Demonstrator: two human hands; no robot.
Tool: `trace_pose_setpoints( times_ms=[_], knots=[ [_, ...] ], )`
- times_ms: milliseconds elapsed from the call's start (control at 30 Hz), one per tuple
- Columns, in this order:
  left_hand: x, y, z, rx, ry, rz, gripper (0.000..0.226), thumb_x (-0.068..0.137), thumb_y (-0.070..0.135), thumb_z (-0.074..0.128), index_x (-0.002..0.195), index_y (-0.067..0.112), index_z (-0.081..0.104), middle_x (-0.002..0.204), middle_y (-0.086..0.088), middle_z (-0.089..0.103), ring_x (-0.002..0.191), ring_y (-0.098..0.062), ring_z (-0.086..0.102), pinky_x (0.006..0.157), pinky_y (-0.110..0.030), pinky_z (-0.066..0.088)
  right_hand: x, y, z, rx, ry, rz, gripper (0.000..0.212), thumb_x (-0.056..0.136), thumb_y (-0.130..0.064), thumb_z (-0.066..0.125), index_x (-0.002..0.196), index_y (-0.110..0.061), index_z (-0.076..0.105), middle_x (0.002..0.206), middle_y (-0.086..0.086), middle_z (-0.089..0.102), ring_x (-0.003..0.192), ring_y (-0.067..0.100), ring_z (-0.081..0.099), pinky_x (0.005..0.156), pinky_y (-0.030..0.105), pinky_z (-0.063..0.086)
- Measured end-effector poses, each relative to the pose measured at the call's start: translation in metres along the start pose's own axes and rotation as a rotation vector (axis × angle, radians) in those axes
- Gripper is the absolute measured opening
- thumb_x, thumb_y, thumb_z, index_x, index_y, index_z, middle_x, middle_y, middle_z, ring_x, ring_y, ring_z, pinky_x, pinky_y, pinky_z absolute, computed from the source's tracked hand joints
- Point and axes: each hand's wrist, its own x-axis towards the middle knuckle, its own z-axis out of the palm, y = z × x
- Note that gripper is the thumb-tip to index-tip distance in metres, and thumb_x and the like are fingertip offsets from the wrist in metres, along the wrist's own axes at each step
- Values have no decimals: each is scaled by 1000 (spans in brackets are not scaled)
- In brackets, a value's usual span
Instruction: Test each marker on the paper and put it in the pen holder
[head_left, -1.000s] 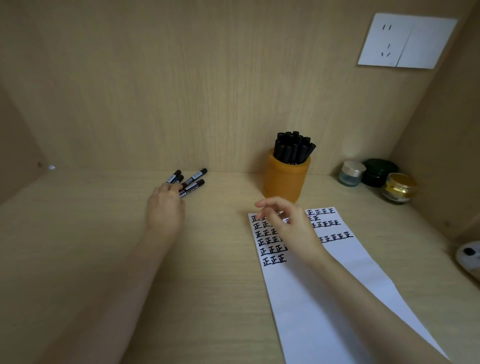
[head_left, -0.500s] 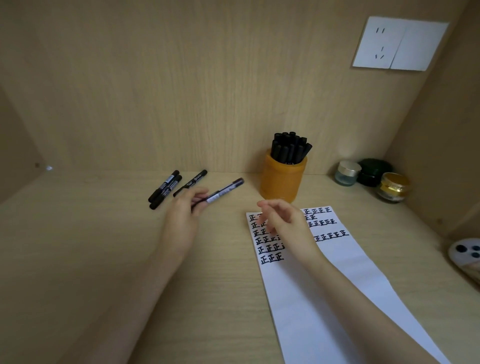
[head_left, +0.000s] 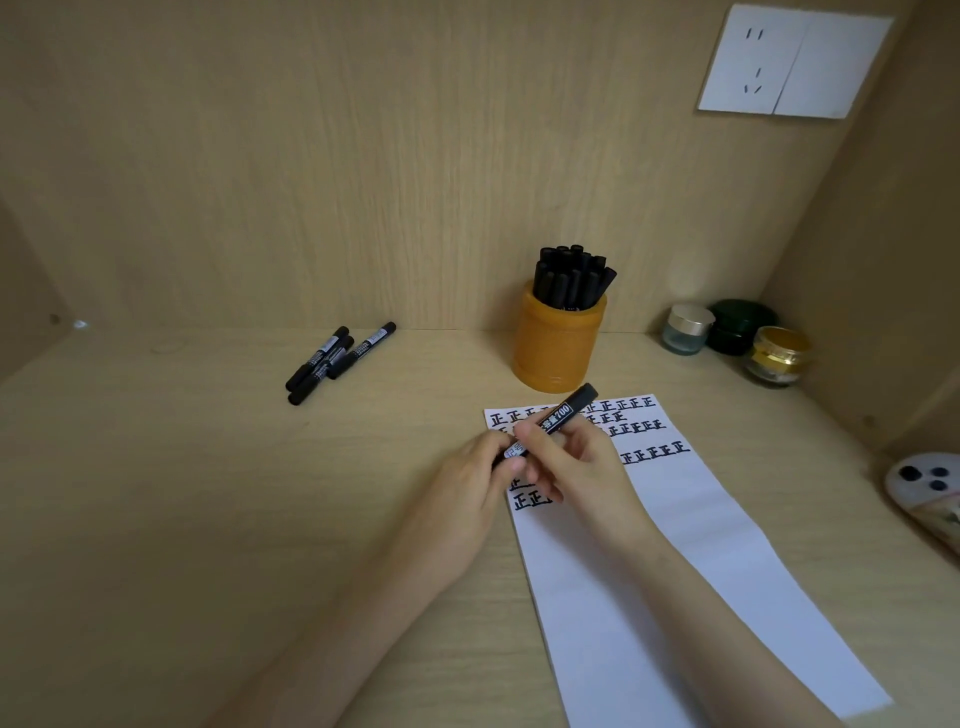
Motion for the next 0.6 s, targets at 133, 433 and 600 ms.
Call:
trace_pose_setpoints(
  times_ms=[133, 433, 600],
  knots=[
    [-3, 0, 3, -4, -72, -11, 19, 101, 30, 33, 87, 25, 45, 79, 4, 60, 74, -18, 55, 73, -44, 45, -6, -2, -3, -7, -46, -2, 17, 95, -16, 57, 81, -6, 56, 56, 6, 50, 48, 9, 45, 47, 15, 35],
    [-2, 6, 1, -259, -169, -50, 25, 95, 38, 39, 81, 22, 54, 67, -12, 53, 57, -12, 38, 60, -31, 34, -15, 0, -9, -8, -73, -27, 27, 94, -25, 53, 79, -3, 51, 49, -2, 47, 45, 8, 40, 46, 17, 32],
    [-3, 4, -2, -356, -205, -56, 27, 93, 41, 43, 89, 18, 57, 83, -32, 56, 56, -17, 35, 52, -24, 31, -16, -2, -9, -1, -79, -37, 25, 90, -28, 54, 85, -3, 54, 50, -2, 47, 46, 7, 41, 48, 15, 34]
  ],
)
